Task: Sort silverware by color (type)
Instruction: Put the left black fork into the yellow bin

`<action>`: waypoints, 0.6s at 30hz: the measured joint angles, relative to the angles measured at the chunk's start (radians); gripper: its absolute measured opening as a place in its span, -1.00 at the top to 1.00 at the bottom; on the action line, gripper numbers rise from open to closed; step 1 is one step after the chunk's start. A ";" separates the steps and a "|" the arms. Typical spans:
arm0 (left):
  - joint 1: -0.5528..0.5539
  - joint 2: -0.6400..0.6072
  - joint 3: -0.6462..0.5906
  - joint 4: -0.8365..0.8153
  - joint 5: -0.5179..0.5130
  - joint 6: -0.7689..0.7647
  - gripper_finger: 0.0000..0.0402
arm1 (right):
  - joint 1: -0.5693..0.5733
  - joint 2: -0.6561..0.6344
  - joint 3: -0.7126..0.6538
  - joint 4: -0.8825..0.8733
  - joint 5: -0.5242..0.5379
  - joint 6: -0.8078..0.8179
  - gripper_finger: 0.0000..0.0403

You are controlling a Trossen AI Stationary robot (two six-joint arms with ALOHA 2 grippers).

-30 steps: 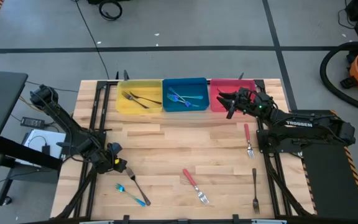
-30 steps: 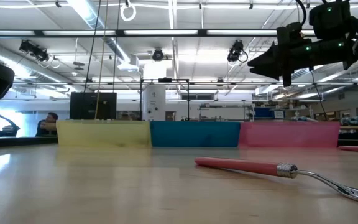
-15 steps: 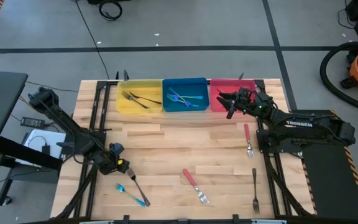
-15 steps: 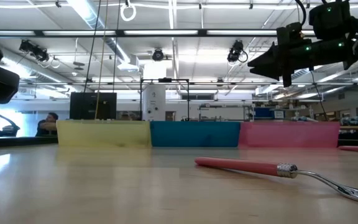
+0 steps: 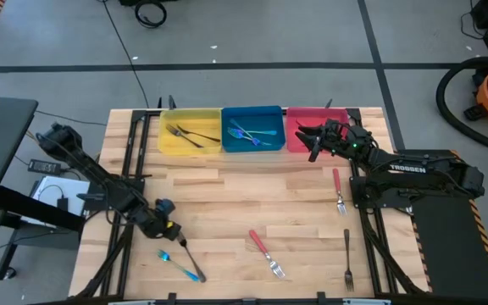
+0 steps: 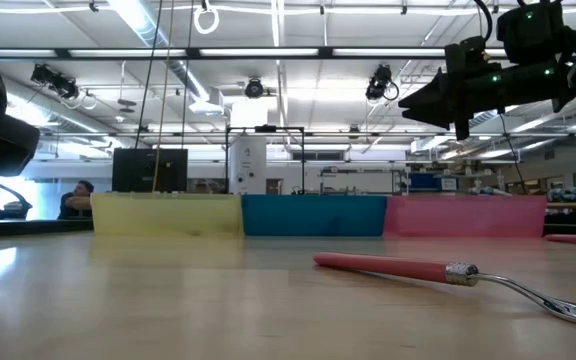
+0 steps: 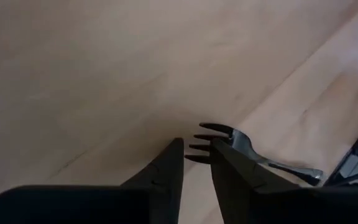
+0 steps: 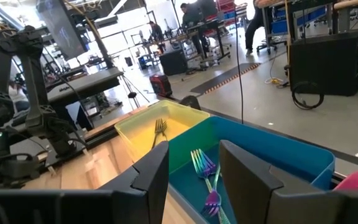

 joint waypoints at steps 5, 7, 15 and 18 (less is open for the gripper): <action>0.021 0.004 0.000 0.011 0.011 0.038 0.58 | 0.000 0.000 0.000 0.000 0.003 0.000 0.26; 0.026 0.006 0.000 0.017 0.009 0.053 0.63 | 0.000 0.000 0.000 0.000 0.003 0.000 0.26; 0.027 0.006 -0.001 0.046 -0.091 0.048 0.96 | 0.000 0.000 0.000 -0.005 0.004 0.000 0.26; 0.027 0.006 -0.002 0.067 -0.134 0.059 0.97 | 0.000 0.000 0.000 -0.005 0.004 0.000 0.26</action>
